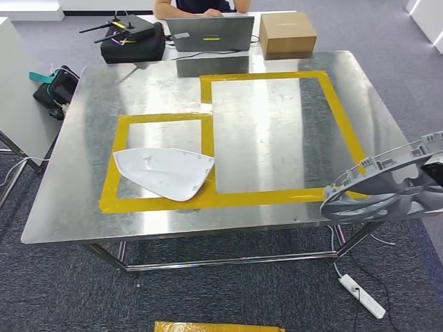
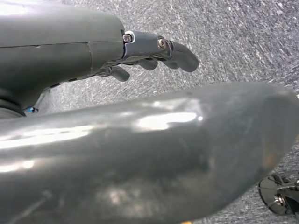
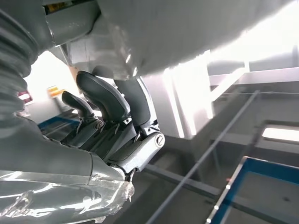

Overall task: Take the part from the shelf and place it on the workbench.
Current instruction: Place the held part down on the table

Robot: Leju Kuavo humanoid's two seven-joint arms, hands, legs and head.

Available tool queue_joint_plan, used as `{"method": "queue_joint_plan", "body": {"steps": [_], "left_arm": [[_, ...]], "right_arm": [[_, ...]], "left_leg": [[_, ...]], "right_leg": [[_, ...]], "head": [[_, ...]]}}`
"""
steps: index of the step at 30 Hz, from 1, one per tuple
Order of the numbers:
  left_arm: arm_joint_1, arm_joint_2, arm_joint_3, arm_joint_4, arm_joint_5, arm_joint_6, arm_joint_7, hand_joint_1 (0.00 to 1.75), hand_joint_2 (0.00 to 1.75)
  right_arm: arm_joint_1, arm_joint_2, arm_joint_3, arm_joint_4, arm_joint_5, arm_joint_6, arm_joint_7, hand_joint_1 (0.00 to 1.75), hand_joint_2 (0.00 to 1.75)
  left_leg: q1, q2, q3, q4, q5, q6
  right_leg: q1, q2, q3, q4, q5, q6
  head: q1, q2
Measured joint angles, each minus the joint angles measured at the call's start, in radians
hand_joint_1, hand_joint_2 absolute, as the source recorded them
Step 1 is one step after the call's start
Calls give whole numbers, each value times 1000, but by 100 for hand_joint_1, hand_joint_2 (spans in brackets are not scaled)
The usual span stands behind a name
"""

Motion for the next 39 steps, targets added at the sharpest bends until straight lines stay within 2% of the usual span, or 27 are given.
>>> {"method": "queue_joint_plan", "body": {"steps": [11, 25, 28, 33, 39], "left_arm": [[1, 30, 2, 0, -13, -20, 11, 0, 0], [0, 62, 24, 0, -20, -44, 11, 0, 0], [-2, 71, 25, 0, -23, -53, 10, 0, 0], [-9, 94, 27, 0, -32, -73, 9, 0, 0], [-21, 122, 44, 0, -39, -95, 9, 0, 0]], "right_arm": [[-57, -80, -117, 210, -26, 43, -14, 175, 175], [-196, -118, -75, 349, -18, 59, -32, 175, 175], [-271, -119, -28, 384, 9, 69, -34, 175, 175], [-488, -109, 138, 481, 74, 84, -18, 175, 175], [-713, -35, 348, 600, 126, 96, 12, 175, 175]], "left_leg": [[-1, 0, 0, 0, 0, 1], [-2, 0, -1, 0, 1, 2], [-2, 1, -2, 0, 1, 2], [-2, 1, -3, 0, 4, 4], [-1, 1, -4, 0, 6, 3]], "right_leg": [[-1, 0, 0, 0, 0, 1], [-1, 0, 0, 0, 0, 2], [-2, 1, -1, 0, 1, 3], [-1, 1, -2, 0, 3, 4], [0, 0, -2, 1, 4, 4]], "head": [[0, 0], [0, 0], [0, 0], [0, 0], [0, 0]]}}
